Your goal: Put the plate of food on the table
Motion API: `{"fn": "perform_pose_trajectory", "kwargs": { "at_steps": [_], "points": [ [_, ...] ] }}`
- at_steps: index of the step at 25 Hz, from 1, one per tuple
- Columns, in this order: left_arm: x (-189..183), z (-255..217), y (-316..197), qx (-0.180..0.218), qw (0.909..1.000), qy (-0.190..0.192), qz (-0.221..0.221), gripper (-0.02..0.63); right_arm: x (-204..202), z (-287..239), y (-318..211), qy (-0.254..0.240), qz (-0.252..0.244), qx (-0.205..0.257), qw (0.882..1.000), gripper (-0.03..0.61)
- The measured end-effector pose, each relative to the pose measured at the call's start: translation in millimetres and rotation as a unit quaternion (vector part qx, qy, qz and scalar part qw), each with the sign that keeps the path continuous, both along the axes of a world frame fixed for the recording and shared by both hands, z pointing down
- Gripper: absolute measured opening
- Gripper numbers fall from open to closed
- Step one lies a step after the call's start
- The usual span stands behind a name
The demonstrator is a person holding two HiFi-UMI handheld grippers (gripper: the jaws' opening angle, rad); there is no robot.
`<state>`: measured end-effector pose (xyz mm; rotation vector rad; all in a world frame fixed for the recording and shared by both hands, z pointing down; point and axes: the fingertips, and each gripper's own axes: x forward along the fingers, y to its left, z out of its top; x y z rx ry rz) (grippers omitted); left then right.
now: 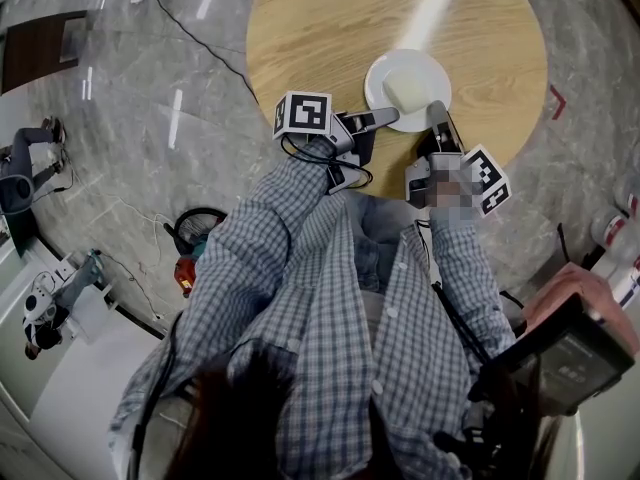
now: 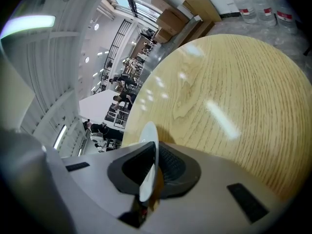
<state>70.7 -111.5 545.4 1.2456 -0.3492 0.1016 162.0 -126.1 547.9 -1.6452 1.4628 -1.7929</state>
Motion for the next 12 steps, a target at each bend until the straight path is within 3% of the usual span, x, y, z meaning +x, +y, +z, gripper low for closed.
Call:
{"fn": "perform_pose_trajectory", "kwargs": {
  "at_steps": [7, 12],
  "points": [
    [5, -2, 14, 0.016, 0.9969, 0.002, 0.077, 0.112, 2, -1, -15, 0.010, -0.003, 0.012, 1.000, 0.028],
    [4, 7, 17, -0.007, 0.9985, -0.001, 0.054, 0.112, 3, 3, -19, 0.006, 0.007, 0.012, 1.000, 0.026]
  ]
}}
